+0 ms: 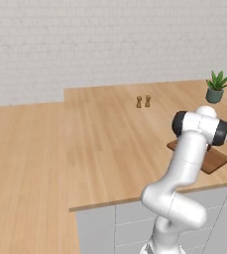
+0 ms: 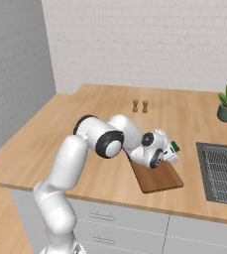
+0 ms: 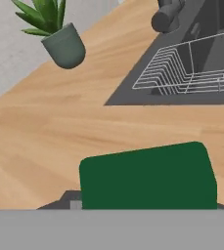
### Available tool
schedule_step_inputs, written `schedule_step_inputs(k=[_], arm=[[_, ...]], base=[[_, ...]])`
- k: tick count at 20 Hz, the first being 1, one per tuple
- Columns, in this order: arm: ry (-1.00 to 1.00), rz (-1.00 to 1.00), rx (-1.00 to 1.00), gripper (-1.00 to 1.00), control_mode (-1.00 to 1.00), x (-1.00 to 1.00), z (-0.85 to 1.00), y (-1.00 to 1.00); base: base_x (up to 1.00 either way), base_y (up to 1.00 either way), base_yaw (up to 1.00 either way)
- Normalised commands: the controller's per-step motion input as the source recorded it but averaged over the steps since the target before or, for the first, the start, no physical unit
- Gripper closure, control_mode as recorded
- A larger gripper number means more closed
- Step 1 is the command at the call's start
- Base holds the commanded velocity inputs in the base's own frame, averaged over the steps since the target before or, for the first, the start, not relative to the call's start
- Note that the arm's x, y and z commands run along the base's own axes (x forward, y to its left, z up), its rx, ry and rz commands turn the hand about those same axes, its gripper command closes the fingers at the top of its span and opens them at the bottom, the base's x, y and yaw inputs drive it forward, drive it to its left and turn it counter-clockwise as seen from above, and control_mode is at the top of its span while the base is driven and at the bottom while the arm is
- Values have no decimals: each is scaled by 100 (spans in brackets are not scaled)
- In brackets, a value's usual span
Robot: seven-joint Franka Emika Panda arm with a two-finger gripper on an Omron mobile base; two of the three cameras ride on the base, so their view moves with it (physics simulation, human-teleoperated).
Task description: Pick up the sponge from the counter and clean the cutting board by briefly scrubbing or pressing down on the cutting board. Once finished, release the sponge.
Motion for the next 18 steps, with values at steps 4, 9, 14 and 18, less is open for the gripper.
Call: schedule_step_inputs(k=[4, 9, 14, 18], arm=[[3, 0, -8, 100, -100, -99, -92, 20], [5, 0, -7, 100, -100, -98, -98, 27], [10, 3, -8, 100, -100, -100, -100, 43], [23, 14, -3, 100, -100, -100, -100, 48]], base=[[0, 0, 0], [0, 0, 0], [0, 0, 0], [0, 0, 0]])
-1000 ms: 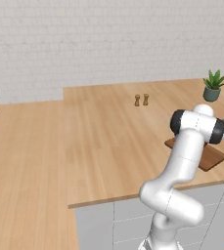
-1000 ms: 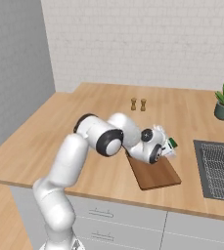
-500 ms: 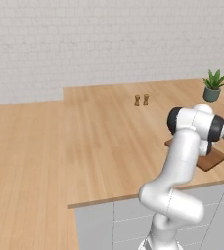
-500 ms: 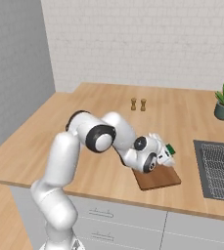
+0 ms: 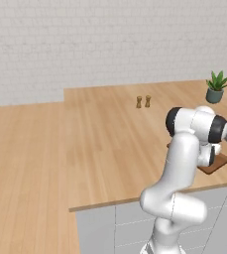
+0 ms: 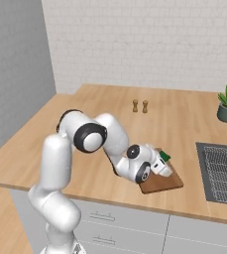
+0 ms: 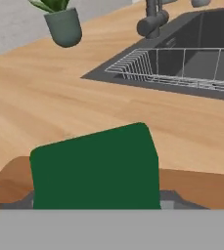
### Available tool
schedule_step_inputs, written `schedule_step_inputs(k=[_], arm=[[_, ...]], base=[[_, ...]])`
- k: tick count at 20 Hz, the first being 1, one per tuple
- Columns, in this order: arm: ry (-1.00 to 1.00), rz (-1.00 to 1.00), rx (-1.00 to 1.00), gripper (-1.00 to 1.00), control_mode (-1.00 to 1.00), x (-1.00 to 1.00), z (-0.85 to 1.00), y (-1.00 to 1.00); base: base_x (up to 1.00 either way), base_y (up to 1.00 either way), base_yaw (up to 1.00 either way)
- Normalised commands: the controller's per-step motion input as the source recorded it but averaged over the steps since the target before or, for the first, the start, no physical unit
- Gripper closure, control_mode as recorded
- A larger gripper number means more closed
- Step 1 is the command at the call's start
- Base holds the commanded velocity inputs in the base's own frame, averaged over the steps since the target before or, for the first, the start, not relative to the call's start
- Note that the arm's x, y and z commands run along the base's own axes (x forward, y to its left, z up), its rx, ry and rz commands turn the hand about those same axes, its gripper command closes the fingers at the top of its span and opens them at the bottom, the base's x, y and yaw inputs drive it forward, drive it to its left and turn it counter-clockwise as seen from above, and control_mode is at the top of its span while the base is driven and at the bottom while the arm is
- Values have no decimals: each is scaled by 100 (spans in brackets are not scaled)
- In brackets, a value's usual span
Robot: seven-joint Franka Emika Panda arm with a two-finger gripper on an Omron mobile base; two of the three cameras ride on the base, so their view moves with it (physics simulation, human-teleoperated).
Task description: Pick up the sponge from the counter and clean the cutting board by briefly scrubbing or pressing down on the cutting board. Once finished, release the sponge.
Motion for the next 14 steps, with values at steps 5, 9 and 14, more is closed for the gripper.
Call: schedule_step_inputs(k=[5, 9, 14], arm=[[22, 16, -1, 100, -100, -100, -100, 40], [23, 15, 0, 100, -100, -100, -100, 34], [15, 15, 0, 100, -100, -100, -100, 36]], base=[[0, 0, 0], [0, 0, 0], [0, 0, 0]])
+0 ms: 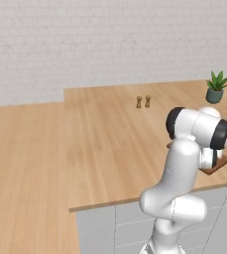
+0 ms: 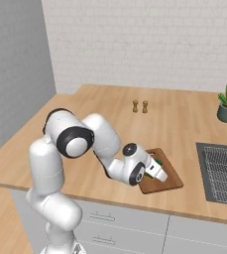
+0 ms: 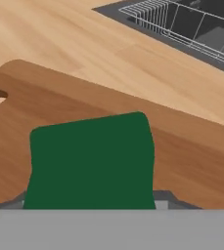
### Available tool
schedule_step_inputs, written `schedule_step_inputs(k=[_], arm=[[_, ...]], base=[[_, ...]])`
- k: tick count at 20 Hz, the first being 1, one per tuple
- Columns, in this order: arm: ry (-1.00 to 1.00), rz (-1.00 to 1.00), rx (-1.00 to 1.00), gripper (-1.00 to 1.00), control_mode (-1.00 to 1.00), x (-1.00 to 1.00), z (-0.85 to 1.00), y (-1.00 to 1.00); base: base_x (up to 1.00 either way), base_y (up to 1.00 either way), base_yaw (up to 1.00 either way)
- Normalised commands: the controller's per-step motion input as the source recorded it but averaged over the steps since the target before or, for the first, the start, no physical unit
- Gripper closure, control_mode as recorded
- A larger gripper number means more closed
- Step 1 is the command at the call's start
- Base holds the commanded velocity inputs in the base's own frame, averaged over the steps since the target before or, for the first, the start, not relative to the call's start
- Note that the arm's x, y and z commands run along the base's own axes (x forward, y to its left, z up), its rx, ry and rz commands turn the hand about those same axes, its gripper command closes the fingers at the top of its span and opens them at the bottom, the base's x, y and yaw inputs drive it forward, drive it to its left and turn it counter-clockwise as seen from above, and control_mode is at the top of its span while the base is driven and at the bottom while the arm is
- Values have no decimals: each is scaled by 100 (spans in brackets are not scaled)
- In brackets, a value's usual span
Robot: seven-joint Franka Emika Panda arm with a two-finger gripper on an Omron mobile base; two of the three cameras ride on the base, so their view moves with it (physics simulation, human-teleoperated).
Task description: Pick up the sponge from the counter and clean the cutting board by briefly scrubbing or pressing down on the cutting board. Once finished, release the sponge.
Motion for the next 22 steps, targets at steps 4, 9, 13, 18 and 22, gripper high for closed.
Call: schedule_step_inputs(k=[4, 9, 13, 18, 22], arm=[[9, 16, -4, -100, -100, -91, -100, 37], [6, 7, -1, -100, -100, -11, -22, 6], [2, 0, 0, -100, -100, 0, 6, 0], [0, 0, 0, -100, -100, 0, 44, 0], [-4, 3, 0, -100, -100, -18, 94, 0]], base=[[0, 0, 0], [0, 0, 0], [0, 0, 0], [0, 0, 0], [0, 0, 0]])
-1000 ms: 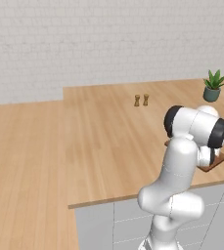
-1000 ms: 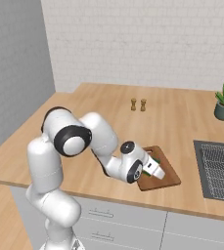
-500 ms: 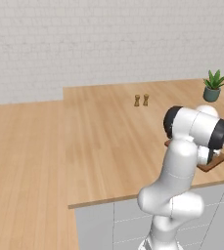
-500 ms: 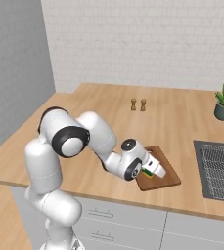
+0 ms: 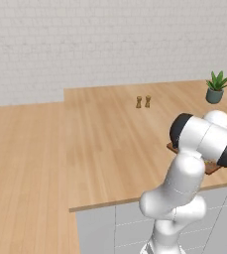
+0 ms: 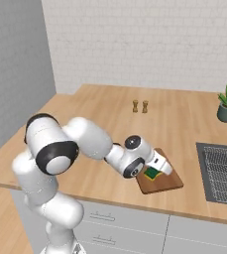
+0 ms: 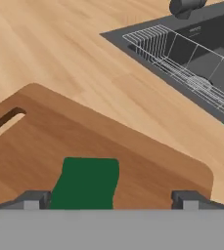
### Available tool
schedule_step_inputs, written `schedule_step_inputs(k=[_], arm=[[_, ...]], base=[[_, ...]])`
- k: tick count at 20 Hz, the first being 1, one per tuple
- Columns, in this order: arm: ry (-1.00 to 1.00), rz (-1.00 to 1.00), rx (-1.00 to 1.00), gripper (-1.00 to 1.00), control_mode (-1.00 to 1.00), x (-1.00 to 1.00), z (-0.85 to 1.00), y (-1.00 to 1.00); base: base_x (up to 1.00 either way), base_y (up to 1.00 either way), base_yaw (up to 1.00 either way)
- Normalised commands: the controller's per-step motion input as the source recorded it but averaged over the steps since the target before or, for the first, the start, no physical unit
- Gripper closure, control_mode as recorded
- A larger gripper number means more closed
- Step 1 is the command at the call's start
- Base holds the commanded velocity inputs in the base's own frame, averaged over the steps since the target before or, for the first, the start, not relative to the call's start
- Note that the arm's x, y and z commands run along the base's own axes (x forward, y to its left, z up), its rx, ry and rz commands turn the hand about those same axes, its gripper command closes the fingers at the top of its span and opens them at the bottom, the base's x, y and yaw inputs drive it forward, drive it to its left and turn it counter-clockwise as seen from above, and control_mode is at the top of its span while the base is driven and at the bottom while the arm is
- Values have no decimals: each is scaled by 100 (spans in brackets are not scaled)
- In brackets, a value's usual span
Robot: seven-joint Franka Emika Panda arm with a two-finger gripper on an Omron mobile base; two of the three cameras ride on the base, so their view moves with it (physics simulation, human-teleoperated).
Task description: Pick up the sponge from the counter and clean the cutting board by briefly scrubbing or pressing down on the cutting board. Once finished, release the sponge.
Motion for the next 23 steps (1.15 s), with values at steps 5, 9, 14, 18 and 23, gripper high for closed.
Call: schedule_step_inputs(k=[5, 9, 14, 18, 23], arm=[[-6, 13, 4, -100, -100, -30, 100, 11], [0, 21, 9, -100, -100, -29, 100, 20], [6, 23, 18, -100, -100, -65, 100, 46], [11, 20, 22, -100, -100, -98, 100, 59], [5, 17, 20, -100, -100, -100, 86, 73]], base=[[0, 0, 0], [0, 0, 0], [0, 0, 0], [0, 0, 0], [0, 0, 0]])
